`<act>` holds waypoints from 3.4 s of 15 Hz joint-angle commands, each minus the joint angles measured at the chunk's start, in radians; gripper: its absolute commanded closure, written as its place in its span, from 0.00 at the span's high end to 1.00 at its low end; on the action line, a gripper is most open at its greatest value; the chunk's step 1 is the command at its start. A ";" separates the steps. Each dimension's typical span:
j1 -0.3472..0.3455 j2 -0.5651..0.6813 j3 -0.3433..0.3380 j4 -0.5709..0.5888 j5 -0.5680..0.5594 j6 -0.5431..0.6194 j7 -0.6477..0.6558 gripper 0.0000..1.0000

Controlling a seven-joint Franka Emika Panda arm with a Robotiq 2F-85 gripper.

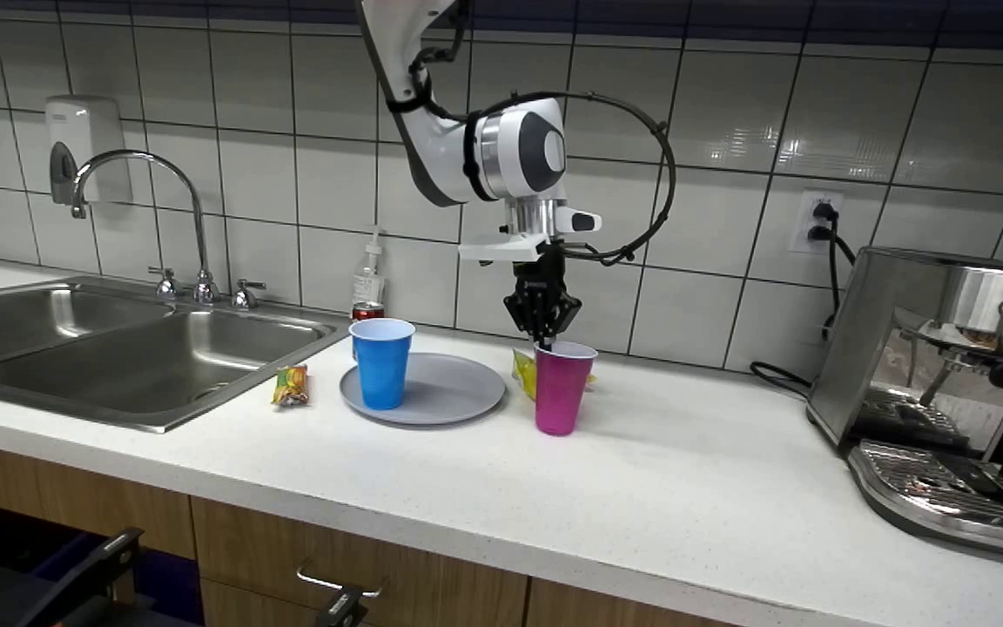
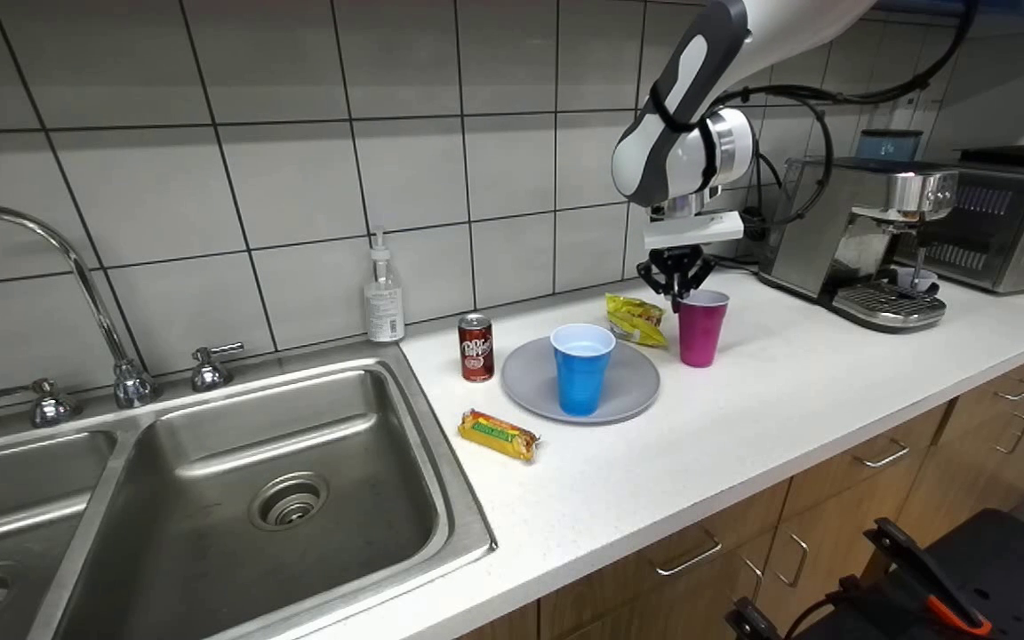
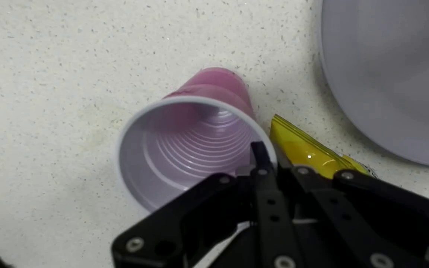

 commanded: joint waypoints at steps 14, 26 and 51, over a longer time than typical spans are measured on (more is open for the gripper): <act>0.075 -0.104 0.003 -0.057 -0.090 -0.003 -0.032 0.01; 0.154 -0.138 0.041 -0.093 -0.101 -0.006 -0.016 0.01; 0.168 -0.050 0.095 -0.032 -0.046 0.047 0.009 0.30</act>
